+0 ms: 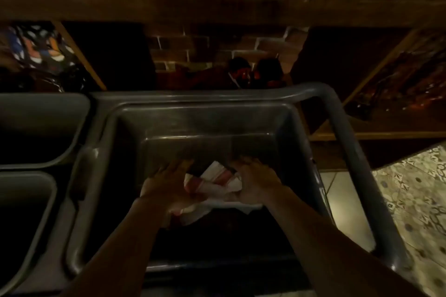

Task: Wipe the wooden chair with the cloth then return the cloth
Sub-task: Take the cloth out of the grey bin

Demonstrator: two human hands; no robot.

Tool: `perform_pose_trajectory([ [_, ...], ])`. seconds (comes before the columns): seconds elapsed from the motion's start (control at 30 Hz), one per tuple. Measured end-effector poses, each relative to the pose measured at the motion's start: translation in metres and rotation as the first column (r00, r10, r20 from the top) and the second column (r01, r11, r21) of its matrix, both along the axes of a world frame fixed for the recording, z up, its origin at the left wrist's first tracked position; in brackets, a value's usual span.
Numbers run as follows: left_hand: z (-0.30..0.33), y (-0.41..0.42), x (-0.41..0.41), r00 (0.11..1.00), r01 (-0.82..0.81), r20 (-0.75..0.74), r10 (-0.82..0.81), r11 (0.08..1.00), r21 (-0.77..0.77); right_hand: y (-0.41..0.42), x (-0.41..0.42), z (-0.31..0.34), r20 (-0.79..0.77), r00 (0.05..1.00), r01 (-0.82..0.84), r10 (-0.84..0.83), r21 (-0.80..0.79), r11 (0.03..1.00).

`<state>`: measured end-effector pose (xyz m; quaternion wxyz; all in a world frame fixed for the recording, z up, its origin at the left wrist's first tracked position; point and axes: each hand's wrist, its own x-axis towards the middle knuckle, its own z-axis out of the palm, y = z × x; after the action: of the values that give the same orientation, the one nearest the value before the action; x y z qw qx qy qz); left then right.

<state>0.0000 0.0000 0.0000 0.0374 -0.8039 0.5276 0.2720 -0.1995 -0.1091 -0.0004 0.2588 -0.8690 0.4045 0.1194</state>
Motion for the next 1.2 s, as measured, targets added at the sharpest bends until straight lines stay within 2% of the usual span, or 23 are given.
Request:
perform_pose_trajectory([
  [0.1,-0.026,0.006,0.001,0.998,0.070,-0.007,-0.070,0.993,0.098,0.006,0.007,-0.018,-0.142,0.987,-0.060,0.070,0.072,0.996],
  [0.23,-0.059,0.022,0.002,0.991,0.135,-0.039,-0.131,0.980,0.149,0.015,0.004,-0.040,-0.260,0.955,-0.142,0.143,0.021,0.990],
  [0.37,-0.066,0.026,-0.003,0.994,0.107,0.009,-0.107,0.994,0.028,0.023,0.002,-0.052,-0.218,0.969,-0.132,0.114,-0.071,0.989],
  [0.5,-0.056,0.020,-0.004,0.991,0.128,0.047,-0.126,0.991,-0.047,0.024,-0.001,-0.047,-0.132,0.990,-0.062,0.053,-0.068,0.996],
  [0.8,0.038,-0.014,0.000,0.976,0.177,0.160,-0.149,0.969,-0.174,0.005,-0.001,0.026,-0.048,0.998,0.029,-0.043,-0.257,0.966],
  [1.0,0.128,-0.039,-0.007,0.978,0.198,0.140,-0.156,0.905,-0.377,-0.014,-0.012,0.114,-0.019,0.996,0.067,-0.083,-0.425,0.903],
  [1.2,0.209,-0.059,-0.013,0.924,0.336,0.339,-0.176,0.795,-0.506,-0.020,-0.029,0.211,0.072,0.989,0.144,-0.126,-0.568,0.810],
])
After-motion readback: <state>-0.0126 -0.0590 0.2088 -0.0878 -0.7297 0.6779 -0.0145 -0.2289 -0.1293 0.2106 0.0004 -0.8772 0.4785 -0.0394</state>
